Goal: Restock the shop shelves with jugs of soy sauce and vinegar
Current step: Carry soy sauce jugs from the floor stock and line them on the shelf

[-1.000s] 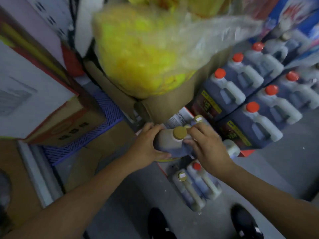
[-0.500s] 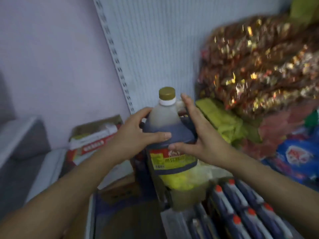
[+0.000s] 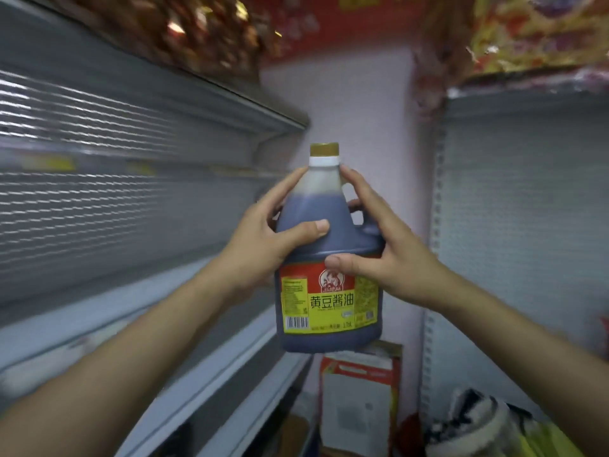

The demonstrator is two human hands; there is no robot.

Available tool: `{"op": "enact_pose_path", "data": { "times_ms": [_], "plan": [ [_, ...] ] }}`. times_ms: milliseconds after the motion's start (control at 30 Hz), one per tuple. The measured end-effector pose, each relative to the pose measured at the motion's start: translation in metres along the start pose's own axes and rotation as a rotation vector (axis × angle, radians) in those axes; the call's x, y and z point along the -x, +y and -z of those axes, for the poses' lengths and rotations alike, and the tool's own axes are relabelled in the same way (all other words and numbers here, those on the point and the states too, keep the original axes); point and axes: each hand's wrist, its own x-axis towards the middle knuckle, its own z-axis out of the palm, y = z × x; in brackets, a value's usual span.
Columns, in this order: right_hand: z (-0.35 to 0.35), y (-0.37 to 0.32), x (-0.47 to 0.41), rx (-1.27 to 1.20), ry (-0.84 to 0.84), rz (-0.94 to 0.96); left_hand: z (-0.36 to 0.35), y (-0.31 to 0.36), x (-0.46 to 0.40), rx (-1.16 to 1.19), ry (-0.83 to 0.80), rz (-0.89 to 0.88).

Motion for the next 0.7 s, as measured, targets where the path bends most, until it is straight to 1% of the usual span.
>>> {"op": "enact_pose_path", "data": {
  "times_ms": [133, 300, 500, 700],
  "plan": [
    [-0.066, -0.033, -0.051, -0.169, -0.069, 0.101, 0.072, 0.038, 0.036, -0.097, 0.166, 0.026],
    [-0.154, -0.055, -0.103, -0.338, -0.175, 0.130, 0.152, 0.056, 0.075, -0.183, 0.334, 0.083],
    [-0.263, -0.052, -0.143, -0.476, -0.288, 0.147, 0.240, 0.037, 0.115, -0.245, 0.452, 0.166],
    [-0.347, -0.038, -0.175, -0.620, -0.386, 0.138, 0.311, 0.006, 0.143, -0.246, 0.520, 0.245]
  ]
}}
